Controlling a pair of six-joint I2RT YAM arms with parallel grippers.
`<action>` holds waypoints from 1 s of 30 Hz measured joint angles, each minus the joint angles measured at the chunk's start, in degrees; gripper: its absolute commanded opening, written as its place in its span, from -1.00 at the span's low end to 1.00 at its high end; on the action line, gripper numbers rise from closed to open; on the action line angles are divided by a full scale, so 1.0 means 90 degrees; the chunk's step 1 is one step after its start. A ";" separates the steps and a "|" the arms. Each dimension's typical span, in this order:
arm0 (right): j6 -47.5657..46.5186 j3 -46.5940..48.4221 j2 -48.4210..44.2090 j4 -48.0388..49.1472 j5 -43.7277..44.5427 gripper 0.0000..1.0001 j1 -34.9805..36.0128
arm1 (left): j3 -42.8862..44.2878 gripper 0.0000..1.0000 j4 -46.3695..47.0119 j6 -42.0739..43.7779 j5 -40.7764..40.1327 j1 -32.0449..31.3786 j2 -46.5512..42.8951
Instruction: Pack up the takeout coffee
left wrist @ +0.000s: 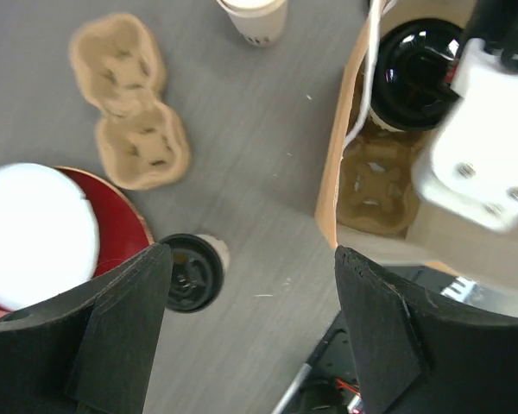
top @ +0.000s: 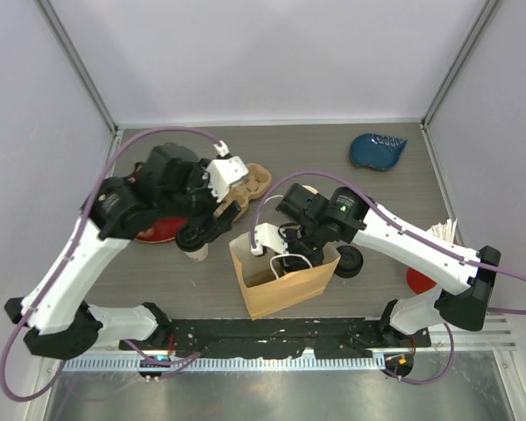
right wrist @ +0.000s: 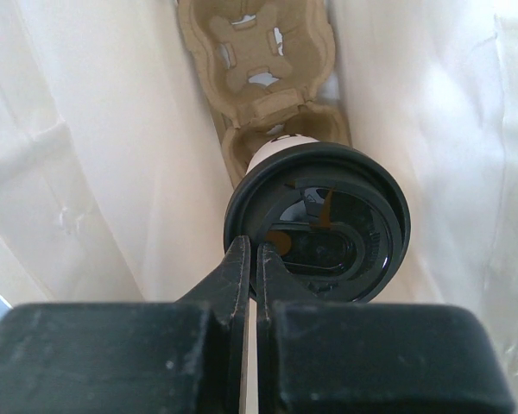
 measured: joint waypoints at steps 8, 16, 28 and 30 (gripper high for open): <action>-0.0109 -0.0027 -0.0080 -0.0007 0.0000 -0.98 0.0000 | -0.0843 0.45 0.0408 -0.0544 0.1328 0.0221 0.0748; -0.0141 -0.0068 -0.0233 -0.0066 0.0010 -0.98 0.0000 | -0.1418 -0.51 0.0491 -0.0605 0.2132 0.0221 0.0690; -0.0245 -0.0112 -0.0010 -0.0097 0.0391 -0.98 0.0177 | -0.1316 -1.00 0.0481 -0.0151 0.2402 0.0221 0.0736; -0.0279 -0.0151 0.0087 -0.0092 0.0432 -0.98 0.0228 | -0.1258 -1.00 0.0491 -0.0068 0.2412 0.0221 0.0777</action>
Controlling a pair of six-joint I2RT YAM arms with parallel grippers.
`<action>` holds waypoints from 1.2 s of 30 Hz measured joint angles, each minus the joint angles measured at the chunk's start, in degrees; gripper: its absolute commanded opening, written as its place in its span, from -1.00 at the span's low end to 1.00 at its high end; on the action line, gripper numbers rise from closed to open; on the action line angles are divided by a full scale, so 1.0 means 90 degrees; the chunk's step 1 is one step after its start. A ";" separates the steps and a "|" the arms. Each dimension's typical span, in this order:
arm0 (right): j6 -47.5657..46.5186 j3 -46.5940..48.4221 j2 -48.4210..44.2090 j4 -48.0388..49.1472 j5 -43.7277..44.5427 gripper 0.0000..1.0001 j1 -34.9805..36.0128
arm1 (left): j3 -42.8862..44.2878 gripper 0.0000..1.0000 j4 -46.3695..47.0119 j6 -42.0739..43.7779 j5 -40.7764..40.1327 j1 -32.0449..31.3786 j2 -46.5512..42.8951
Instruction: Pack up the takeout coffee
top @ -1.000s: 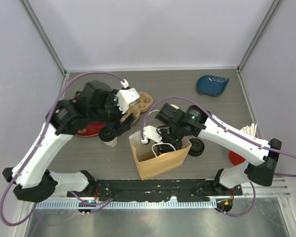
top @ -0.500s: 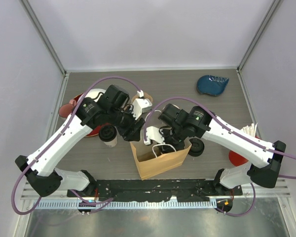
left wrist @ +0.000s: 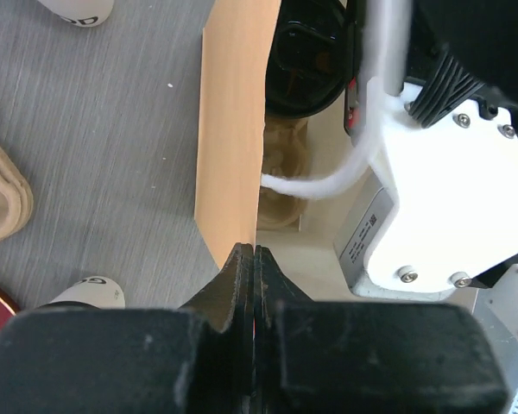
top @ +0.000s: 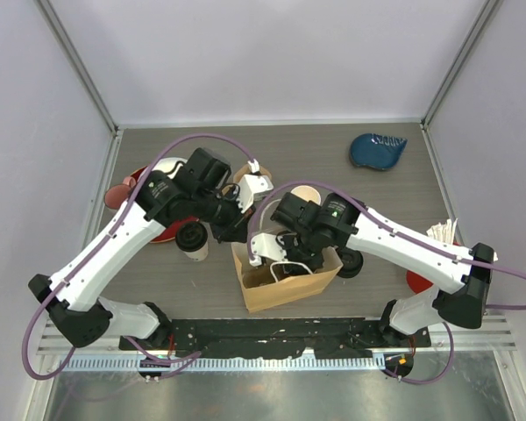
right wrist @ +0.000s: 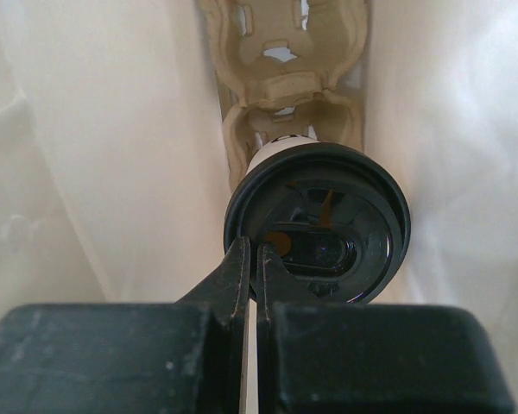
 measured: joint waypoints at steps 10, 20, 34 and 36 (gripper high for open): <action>-0.0022 -0.0304 0.0083 0.0194 0.0078 -0.98 0.0114 | 0.0002 -1.00 0.0007 0.0168 0.0024 0.0000 0.0104; -0.0017 -0.0593 0.0080 0.0588 0.0158 -0.98 0.0148 | 0.0002 -1.00 0.0005 0.0267 0.0024 0.0000 0.0126; -0.0017 -0.0874 0.0027 0.0862 0.0216 -0.98 0.0206 | 0.0015 -1.00 0.0005 0.0515 -0.0002 -0.0002 0.0136; -0.0015 -0.0886 0.0012 0.0872 0.0223 -0.98 0.0206 | 0.0015 -1.00 0.0007 0.0532 -0.0027 -0.0002 0.0136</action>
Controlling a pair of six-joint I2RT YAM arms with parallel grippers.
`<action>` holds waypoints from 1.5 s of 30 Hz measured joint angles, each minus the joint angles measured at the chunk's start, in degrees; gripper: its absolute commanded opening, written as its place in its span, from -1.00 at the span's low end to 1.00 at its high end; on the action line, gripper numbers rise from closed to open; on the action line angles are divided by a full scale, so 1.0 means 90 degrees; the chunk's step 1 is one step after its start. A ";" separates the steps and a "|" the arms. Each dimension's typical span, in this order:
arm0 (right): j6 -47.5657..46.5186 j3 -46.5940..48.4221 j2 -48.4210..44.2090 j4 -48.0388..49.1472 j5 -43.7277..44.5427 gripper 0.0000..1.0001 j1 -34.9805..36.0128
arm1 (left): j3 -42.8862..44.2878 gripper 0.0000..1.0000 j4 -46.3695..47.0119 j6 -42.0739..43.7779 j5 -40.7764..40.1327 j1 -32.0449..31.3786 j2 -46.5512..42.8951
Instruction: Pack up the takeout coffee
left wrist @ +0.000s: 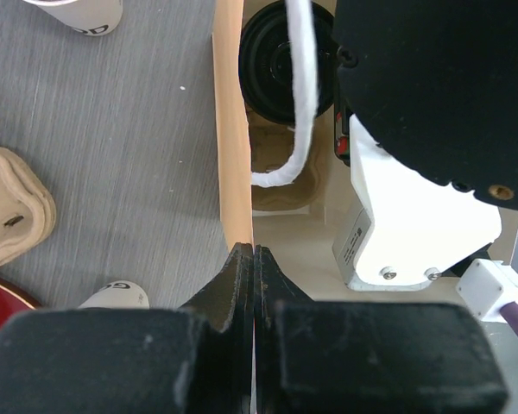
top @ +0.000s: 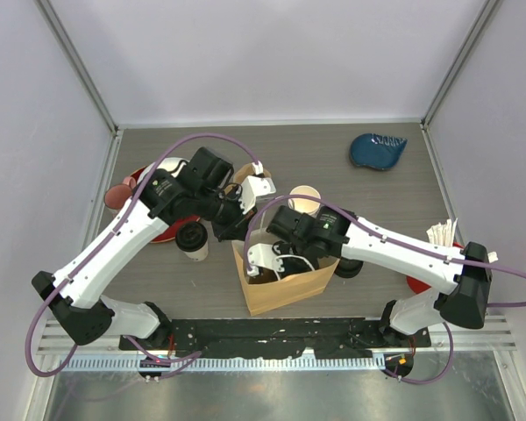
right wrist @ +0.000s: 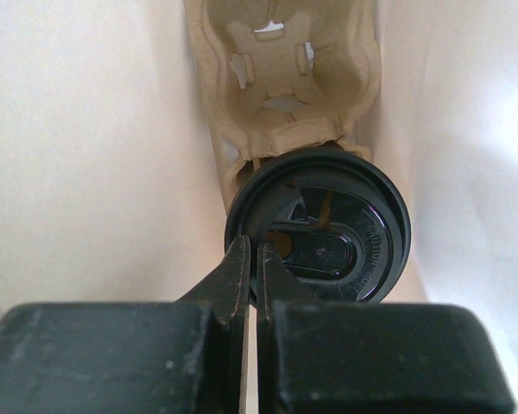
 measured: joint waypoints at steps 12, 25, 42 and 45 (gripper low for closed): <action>0.0192 -0.0192 -0.0308 0.0085 0.0061 -0.98 0.0000 | 0.0036 -1.00 -0.0005 0.0291 -0.0121 -0.0034 0.0000; 0.0107 -0.0228 -0.0109 -0.0010 0.0216 -0.98 0.0029 | 0.0153 -1.00 -0.0019 0.0748 -0.0231 -0.0058 0.0107; 0.0036 -0.0233 -0.0039 0.0036 0.0194 -0.98 0.0034 | 0.0155 -1.00 -0.0022 0.0835 -0.0104 -0.0073 0.0131; 0.0034 -0.0262 -0.0039 0.0090 0.0177 -0.98 0.0036 | 0.0155 -1.00 -0.0022 0.0838 -0.0097 -0.0073 0.0131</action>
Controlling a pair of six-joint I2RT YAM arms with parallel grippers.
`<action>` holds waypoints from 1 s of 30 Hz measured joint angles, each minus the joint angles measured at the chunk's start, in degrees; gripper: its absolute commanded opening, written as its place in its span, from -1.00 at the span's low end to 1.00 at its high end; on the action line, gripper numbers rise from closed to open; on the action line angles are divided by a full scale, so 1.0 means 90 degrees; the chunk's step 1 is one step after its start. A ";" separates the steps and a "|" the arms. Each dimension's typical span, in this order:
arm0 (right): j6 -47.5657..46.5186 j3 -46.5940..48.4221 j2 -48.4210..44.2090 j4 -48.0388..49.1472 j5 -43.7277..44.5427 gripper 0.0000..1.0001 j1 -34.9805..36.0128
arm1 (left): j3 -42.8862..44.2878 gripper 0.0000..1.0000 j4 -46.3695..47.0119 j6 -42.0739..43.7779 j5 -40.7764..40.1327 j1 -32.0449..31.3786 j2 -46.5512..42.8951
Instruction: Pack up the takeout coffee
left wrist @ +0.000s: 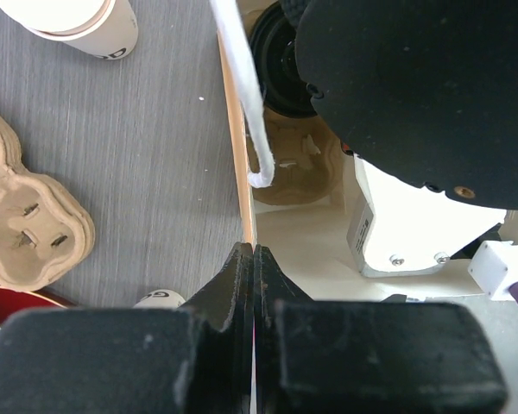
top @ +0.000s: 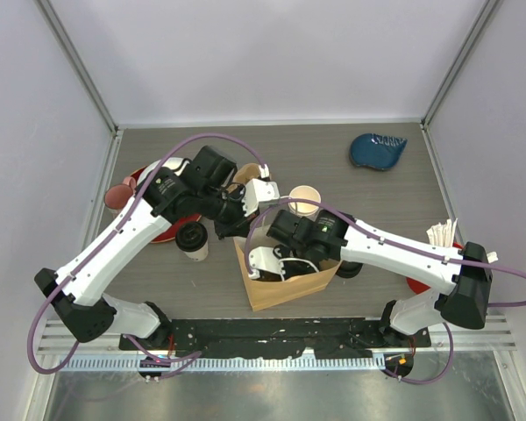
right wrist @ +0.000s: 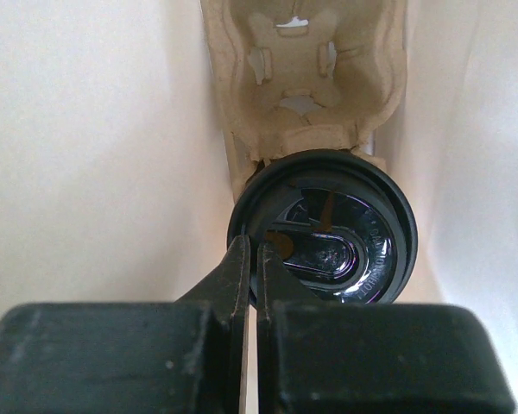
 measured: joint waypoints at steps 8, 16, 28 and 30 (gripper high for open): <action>0.0012 -0.0180 -0.0063 0.0228 -0.0158 -0.98 0.0024 | 0.0000 -1.00 -0.0002 0.0002 0.0015 -0.0002 0.0000; 0.0051 -0.0189 -0.0102 0.0250 -0.0146 -0.76 0.0024 | 0.0002 -1.00 -0.0010 0.0022 0.0010 -0.0012 0.0000; 0.0109 -0.0265 -0.0396 0.0316 0.0097 -0.98 0.0036 | 0.0002 -1.00 -0.0010 0.0080 0.0007 -0.0012 0.0000; 0.0126 -0.0340 -0.0551 0.0364 0.0126 -0.98 0.0036 | 0.0002 -1.00 -0.0010 0.0102 0.0005 -0.0012 0.0000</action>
